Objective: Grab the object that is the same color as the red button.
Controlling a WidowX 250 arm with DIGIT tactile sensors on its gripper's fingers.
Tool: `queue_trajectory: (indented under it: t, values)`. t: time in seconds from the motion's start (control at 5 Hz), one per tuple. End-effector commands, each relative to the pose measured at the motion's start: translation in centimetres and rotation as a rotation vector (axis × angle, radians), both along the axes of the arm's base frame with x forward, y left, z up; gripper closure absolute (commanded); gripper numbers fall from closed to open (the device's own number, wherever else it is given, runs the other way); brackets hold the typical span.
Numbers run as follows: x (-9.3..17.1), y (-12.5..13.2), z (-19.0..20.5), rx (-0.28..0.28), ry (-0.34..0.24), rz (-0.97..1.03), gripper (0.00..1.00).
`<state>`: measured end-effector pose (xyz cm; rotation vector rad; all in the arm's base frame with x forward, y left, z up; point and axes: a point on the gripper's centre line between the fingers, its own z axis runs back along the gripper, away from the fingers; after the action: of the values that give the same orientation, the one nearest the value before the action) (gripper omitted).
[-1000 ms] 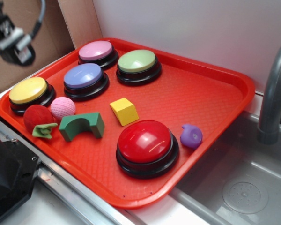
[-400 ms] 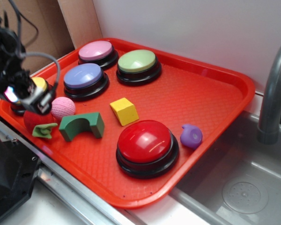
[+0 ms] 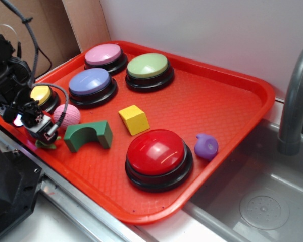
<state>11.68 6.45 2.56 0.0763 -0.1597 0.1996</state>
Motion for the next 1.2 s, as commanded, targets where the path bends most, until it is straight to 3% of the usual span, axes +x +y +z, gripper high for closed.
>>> queue_trajectory:
  t: [0.0, 0.4, 0.6, 0.8, 1.0]
  values:
    - [0.7, -0.7, -0.4, -0.033, -0.041, -0.051, 1.00]
    - [1.6, -1.4, 0.0, -0.028, -0.037, -0.100, 1.00]
    - [2.7, -2.6, 4.0, -0.084, -0.021, -0.061, 1.00]
    - [4.5, -4.2, 8.4, -0.101, -0.010, -0.015, 1.00]
    - [6.6, -5.5, 12.1, -0.159, -0.044, -0.006, 1.00]
